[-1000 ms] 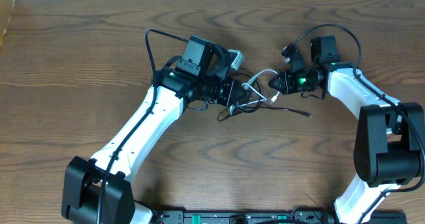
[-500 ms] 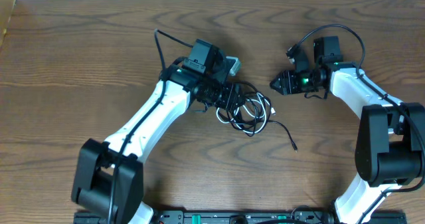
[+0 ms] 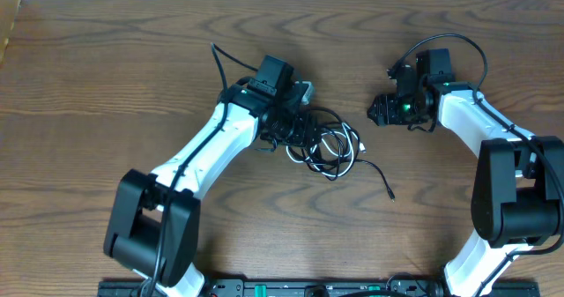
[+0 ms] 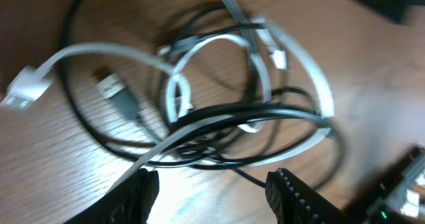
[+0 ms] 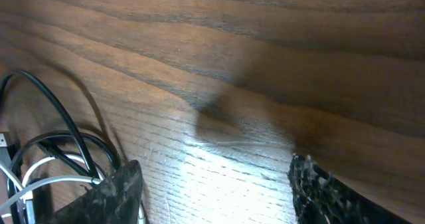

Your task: Untangle cables

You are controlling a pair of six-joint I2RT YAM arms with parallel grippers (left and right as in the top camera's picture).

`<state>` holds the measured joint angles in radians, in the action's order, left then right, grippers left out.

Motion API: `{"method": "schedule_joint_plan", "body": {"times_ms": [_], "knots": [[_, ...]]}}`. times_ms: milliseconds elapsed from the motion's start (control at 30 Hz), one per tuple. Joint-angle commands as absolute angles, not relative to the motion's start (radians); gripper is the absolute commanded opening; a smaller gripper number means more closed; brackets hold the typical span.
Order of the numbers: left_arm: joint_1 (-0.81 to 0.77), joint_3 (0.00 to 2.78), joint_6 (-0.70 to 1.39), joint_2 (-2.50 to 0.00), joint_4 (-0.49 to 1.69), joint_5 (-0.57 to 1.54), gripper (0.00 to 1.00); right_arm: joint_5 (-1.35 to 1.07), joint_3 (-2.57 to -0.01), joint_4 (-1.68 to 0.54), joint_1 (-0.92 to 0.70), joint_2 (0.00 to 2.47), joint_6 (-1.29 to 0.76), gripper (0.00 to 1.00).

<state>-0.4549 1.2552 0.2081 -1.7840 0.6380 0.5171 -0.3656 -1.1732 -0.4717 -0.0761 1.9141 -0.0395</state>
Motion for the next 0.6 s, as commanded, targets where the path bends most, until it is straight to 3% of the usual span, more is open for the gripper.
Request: {"method": "schedule_joint_plan", "body": {"times_ms": [0, 200, 267, 300, 367, 433, 567], "knots": [[-0.465, 1.259, 0.272, -1.834, 0.646, 0.447, 0.57, -0.358, -1.176, -0.472, -0.080, 1.902, -0.049, 0.67], [-0.499, 1.259, 0.271, -1.927, 0.621, 0.447, 0.55, -0.358, -1.176, -0.472, -0.080, 1.902, -0.049, 0.69], [-0.508, 1.259, 0.272, -1.961, 0.601, 0.428, 0.41, -0.358, -1.176, -0.471, -0.081, 1.902, -0.049, 0.69], [-0.508, 1.259, 0.272, -1.969, 0.596, 0.413, 0.28, -0.358, -1.176, -0.472, -0.081, 1.902, -0.049, 0.69], [-0.506, 1.259, 0.272, -1.973, 0.593, 0.377, 0.13, -0.358, -1.176, -0.471, -0.081, 1.902, -0.049, 0.69], [-0.500, 1.262, 0.272, -1.966, 0.594, 0.345, 0.08, -0.357, -1.176, -0.471, -0.081, 1.902, -0.048, 0.70], [-0.476, 1.297, 0.272, -1.934, 0.598, 0.346, 0.08, -0.357, -1.176, -0.464, -0.081, 1.902, -0.047, 0.71]]}}
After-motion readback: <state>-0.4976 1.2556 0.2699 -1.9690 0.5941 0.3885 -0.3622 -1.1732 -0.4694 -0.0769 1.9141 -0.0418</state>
